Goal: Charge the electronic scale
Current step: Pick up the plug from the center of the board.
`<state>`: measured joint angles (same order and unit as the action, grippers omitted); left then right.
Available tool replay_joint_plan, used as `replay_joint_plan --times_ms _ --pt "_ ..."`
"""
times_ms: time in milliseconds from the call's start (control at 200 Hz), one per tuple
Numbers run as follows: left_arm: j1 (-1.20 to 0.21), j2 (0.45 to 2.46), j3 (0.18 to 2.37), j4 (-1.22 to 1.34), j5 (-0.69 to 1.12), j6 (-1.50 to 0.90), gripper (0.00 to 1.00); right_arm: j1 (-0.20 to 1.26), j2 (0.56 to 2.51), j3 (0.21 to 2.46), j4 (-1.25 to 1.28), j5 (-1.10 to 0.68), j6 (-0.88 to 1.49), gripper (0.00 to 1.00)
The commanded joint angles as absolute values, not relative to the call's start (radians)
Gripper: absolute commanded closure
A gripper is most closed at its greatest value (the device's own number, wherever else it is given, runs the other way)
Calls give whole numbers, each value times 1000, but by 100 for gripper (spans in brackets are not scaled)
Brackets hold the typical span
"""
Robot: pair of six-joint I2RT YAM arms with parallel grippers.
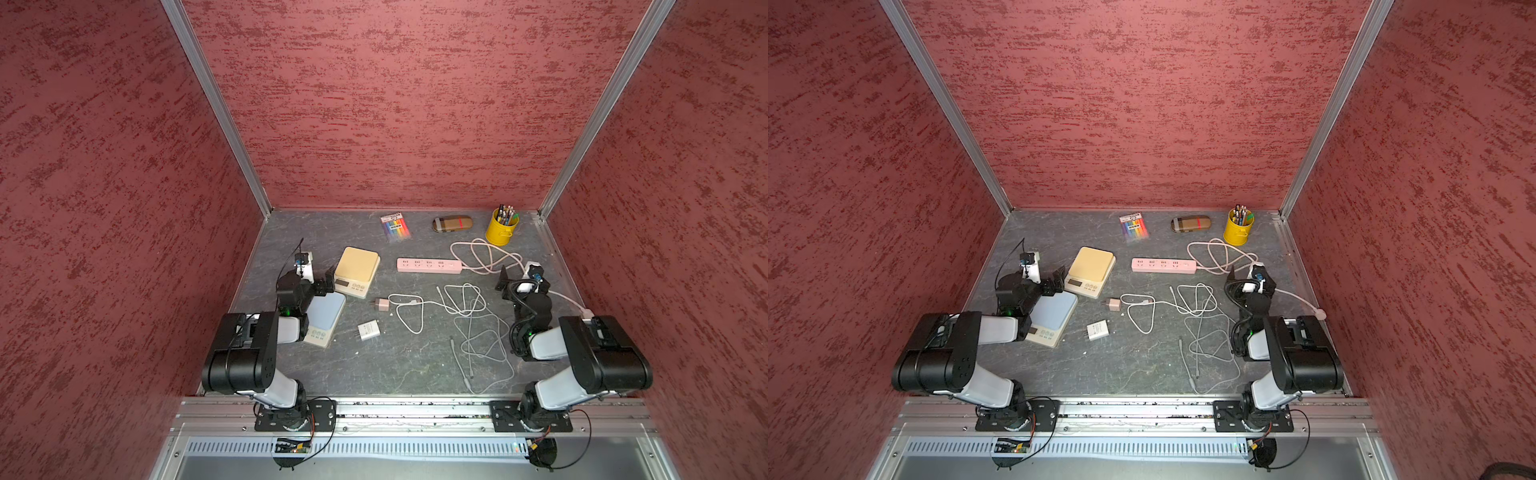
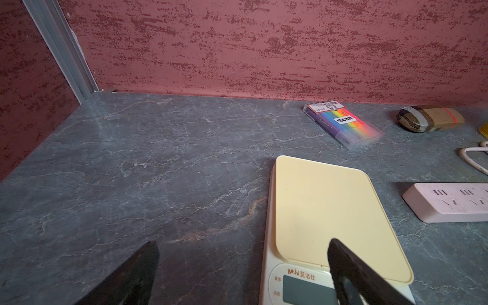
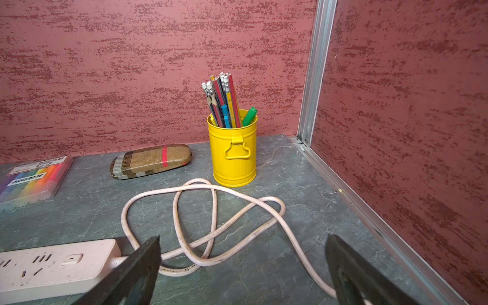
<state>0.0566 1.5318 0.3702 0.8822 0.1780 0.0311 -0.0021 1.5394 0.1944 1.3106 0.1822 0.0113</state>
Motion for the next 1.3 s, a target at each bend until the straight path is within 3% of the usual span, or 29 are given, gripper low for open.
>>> replay_joint_plan --times_ms 0,842,1002,1147,1292 --pt "58 1531 378 892 175 25 0 -5 1540 208 1341 168 23 1" --pt "77 1496 371 889 206 15 0 -14 1537 210 1335 158 29 1" --pt "62 1288 515 437 233 45 0 -13 1396 202 1243 114 11 1" --pt "31 1227 681 87 357 218 0 -12 1195 354 752 133 195 1" --pt "-105 1269 806 -197 417 447 0 26 1165 514 404 12 397 3"
